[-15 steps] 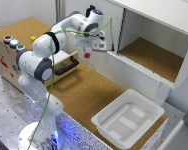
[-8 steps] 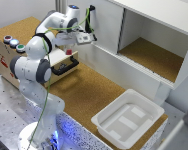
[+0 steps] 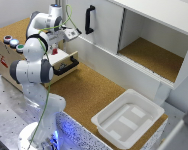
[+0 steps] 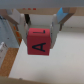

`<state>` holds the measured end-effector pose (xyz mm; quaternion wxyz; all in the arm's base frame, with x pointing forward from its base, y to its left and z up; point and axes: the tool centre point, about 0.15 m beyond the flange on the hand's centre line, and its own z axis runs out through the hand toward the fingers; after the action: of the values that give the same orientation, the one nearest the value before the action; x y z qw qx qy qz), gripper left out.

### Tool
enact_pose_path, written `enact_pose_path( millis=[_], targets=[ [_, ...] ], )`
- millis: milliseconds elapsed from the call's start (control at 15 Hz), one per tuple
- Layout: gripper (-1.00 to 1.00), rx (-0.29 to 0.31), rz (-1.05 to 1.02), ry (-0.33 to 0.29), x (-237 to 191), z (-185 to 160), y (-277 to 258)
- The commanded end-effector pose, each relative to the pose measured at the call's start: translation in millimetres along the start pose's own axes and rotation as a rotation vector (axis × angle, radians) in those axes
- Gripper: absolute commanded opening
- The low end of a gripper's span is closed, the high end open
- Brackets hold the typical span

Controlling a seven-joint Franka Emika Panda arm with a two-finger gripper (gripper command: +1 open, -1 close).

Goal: Move to the drawer, then store the pink object

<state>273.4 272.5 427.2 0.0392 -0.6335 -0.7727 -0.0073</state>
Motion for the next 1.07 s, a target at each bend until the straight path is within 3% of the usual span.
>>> enact_pose_path(
  millis=[0,200,400,867,933,1000],
  targets=[
    [-1.00,-0.108,0.044,0.073,38.6,50.6,18.7],
    [-1.00,-0.112,0.102,0.085,49.6,58.7,43.6],
    [-1.00,-0.059,0.175,0.066,56.7,75.6,68.6],
    [-1.00,-0.091,0.293,0.022,58.5,98.8,91.1],
    [1.00,-0.090,0.302,0.015,56.9,96.1,89.7],
    [1.00,-0.108,0.298,0.014,52.6,86.3,84.4]
  ],
)
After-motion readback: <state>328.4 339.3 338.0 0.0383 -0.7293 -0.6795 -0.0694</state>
